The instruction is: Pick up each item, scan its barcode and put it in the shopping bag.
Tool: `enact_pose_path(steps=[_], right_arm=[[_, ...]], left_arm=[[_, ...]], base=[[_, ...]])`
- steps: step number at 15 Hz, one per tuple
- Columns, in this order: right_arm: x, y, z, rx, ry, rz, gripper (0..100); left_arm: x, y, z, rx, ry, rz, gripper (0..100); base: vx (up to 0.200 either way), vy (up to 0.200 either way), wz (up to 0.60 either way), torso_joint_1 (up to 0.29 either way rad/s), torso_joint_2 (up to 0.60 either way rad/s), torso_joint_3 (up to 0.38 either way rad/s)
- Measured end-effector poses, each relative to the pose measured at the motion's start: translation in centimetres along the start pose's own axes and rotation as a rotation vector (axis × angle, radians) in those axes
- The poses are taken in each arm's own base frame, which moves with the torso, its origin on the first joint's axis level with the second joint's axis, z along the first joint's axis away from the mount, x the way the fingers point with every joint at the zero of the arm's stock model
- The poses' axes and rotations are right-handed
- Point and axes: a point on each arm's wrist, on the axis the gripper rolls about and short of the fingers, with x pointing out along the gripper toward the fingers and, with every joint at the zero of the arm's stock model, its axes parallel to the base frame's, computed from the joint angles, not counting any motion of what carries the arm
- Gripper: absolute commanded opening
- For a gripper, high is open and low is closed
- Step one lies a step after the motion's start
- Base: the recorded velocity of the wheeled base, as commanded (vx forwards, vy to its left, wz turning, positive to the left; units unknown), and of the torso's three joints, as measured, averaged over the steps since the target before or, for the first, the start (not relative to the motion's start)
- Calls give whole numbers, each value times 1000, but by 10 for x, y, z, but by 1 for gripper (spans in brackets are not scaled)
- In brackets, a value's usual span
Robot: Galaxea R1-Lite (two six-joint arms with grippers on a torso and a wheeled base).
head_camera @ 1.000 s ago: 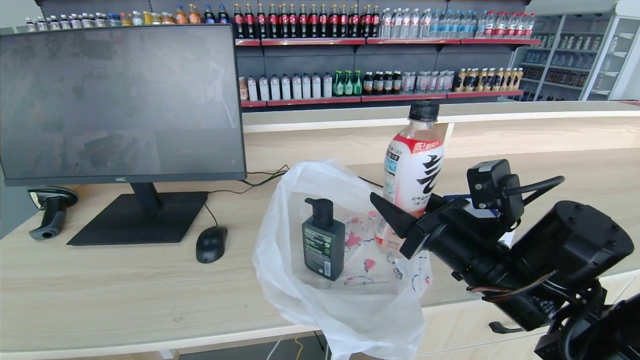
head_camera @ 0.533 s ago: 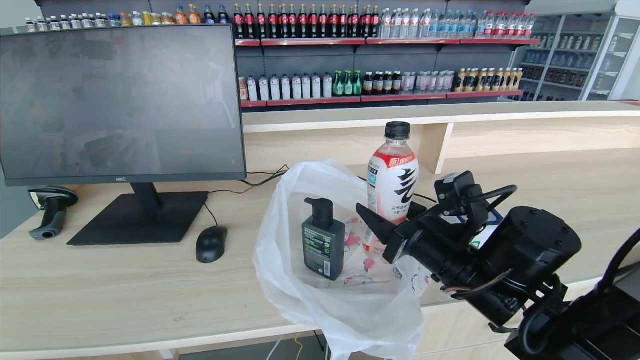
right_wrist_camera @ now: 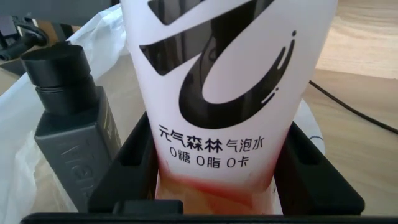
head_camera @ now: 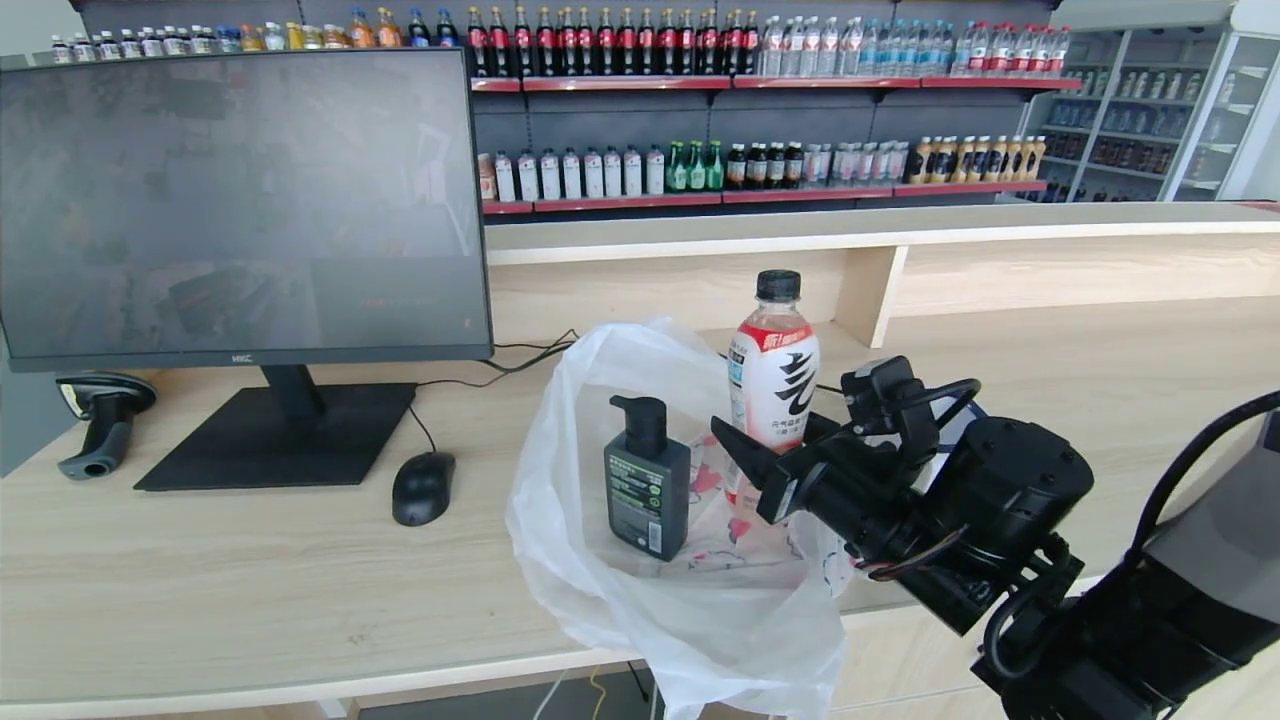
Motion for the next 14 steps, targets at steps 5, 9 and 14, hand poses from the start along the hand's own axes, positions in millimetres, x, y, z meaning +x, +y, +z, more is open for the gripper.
enact_pose_path(steps=[5, 9, 14], right_arm=[[4, -4, -9, -2, 24, -12, 0], [8, -5, -15, -3, 29, -14, 0], [8, -5, -20, -7, 44, -14, 0]], left_arm=[[0, 0, 0, 0, 0, 1, 100], [0, 0, 0, 0, 0, 0, 100], [0, 0, 0, 0, 0, 0, 100]], base=[[0, 0, 0, 0, 0, 0], [0, 0, 0, 0, 0, 0], [0, 0, 0, 0, 0, 0]])
